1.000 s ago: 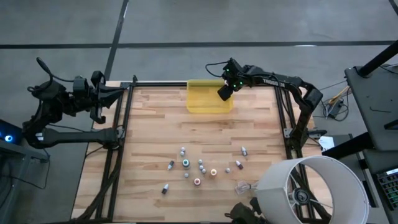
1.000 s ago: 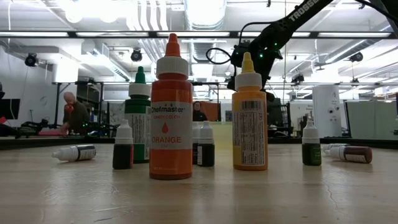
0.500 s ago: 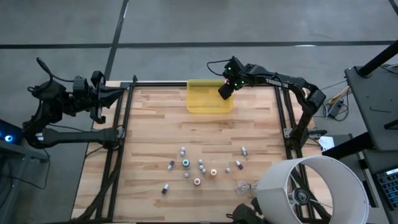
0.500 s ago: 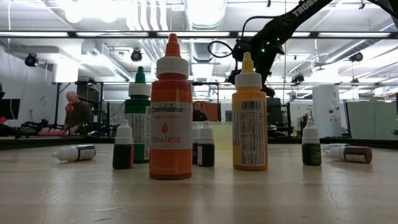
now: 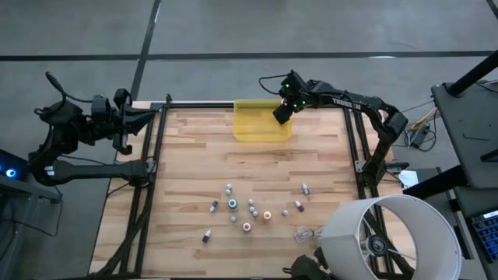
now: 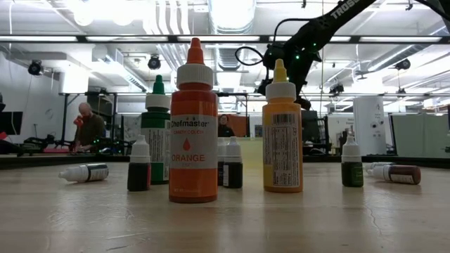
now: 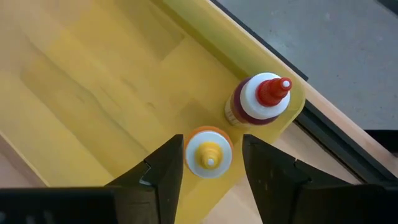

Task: Pick & Place food coloring
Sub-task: Put the top large yellow food coloring bottle into the yellow bin, then put the large yellow food coloring bottle into the yellow bin

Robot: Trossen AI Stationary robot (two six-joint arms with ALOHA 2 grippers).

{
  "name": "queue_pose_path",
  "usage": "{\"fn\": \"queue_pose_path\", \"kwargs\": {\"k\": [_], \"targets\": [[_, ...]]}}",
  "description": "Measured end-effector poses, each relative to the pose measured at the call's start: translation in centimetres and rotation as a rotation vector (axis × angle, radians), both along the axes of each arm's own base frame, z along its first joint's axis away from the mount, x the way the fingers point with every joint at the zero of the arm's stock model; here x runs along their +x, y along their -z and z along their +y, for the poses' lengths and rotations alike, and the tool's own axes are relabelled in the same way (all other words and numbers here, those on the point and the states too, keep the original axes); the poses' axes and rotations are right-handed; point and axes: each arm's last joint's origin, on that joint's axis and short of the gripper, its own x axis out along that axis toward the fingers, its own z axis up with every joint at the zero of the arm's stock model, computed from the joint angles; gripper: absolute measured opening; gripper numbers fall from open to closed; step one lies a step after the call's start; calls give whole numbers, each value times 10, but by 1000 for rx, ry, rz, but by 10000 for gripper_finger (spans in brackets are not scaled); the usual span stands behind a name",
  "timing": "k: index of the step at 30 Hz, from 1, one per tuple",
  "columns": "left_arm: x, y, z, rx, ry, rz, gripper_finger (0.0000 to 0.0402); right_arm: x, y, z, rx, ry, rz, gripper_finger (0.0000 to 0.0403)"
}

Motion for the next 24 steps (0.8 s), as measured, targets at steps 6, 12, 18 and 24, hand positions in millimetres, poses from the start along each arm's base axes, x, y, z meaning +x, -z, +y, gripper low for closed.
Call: {"fn": "queue_pose_path", "kwargs": {"k": [6, 12, 18, 24], "targets": [[0, 0, 0, 0, 0, -1, 0, -4, -15, 4, -27, 0, -33, 160], [0, 0, 0, 0, 0, 0, 0, -11, -40, 13, -77, -10, -92, 160], [0, 0, 0, 0, 0, 0, 0, -10, -62, 34, -124, -97, -142, 165], [0, 0, 0, 0, 0, 0, 0, 0, -73, 60, -158, -207, -169, 170]]}}
